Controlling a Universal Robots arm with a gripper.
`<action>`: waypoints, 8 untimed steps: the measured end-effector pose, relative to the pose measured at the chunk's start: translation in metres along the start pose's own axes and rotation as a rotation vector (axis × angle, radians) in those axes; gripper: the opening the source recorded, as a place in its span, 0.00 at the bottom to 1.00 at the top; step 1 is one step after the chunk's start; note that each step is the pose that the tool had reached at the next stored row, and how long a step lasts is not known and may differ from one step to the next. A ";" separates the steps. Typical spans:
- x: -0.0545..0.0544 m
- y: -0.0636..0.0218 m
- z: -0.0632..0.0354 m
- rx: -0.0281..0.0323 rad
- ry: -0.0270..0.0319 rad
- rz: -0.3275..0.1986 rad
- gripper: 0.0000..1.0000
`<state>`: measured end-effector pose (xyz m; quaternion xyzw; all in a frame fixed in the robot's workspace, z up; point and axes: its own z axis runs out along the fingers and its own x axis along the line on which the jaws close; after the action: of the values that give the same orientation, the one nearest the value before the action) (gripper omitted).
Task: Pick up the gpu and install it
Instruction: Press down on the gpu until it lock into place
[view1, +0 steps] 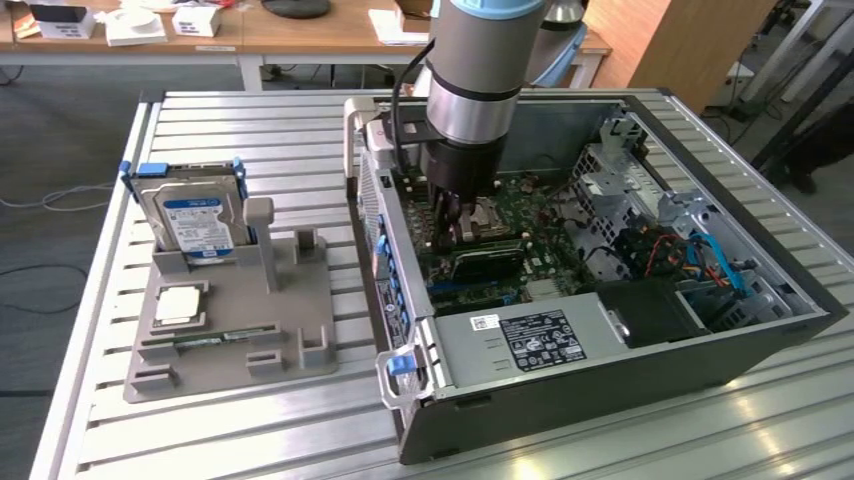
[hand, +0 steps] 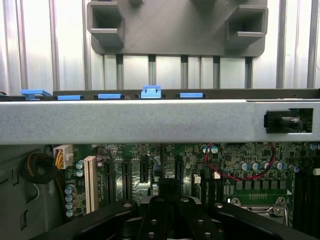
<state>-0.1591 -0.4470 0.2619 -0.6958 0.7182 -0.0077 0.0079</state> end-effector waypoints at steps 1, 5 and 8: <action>0.000 0.0000 0.0000 0.0000 0.0000 0.000 0.11; 0.000 0.0000 0.0001 0.0001 -0.0002 0.000 0.11; 0.000 0.0000 -0.0004 0.0004 -0.0004 0.000 0.11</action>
<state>-0.1591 -0.4469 0.2623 -0.6958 0.7182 -0.0077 0.0081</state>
